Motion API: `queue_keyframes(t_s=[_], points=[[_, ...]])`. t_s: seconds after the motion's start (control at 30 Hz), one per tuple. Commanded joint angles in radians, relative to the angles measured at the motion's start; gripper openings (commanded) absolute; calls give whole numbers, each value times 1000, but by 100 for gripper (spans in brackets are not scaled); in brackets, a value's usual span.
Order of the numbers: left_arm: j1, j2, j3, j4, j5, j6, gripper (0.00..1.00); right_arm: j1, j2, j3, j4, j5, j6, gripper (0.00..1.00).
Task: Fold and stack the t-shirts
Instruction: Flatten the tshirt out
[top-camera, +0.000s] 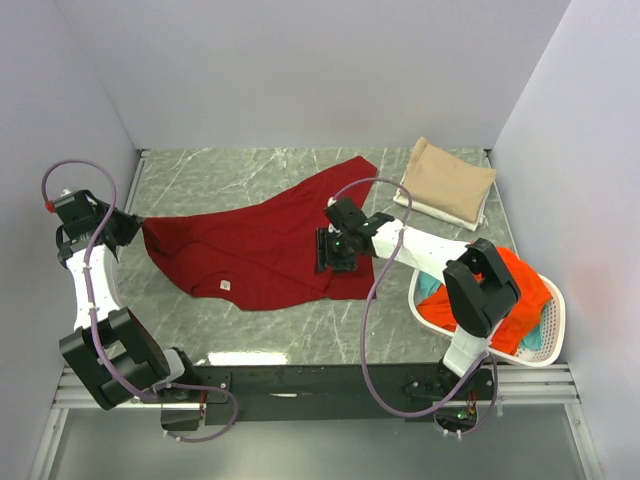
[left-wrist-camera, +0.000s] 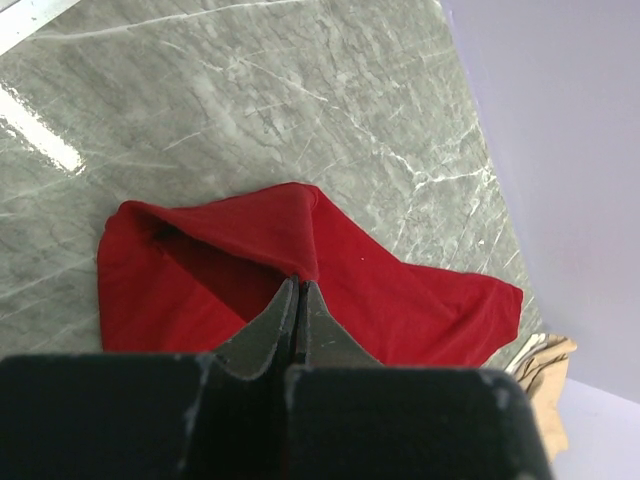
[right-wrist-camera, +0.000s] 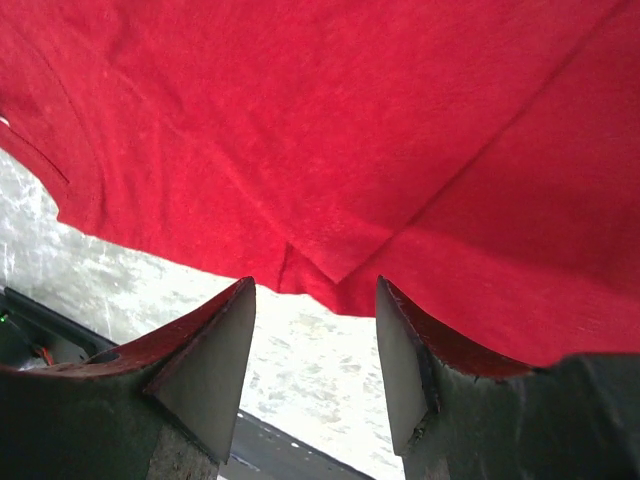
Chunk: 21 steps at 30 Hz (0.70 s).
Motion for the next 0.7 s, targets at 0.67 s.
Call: queue_keyframes(t_s=[0.67], points=[[2, -26, 5, 4, -15, 25, 0, 59, 138, 25, -22, 10, 14, 57]])
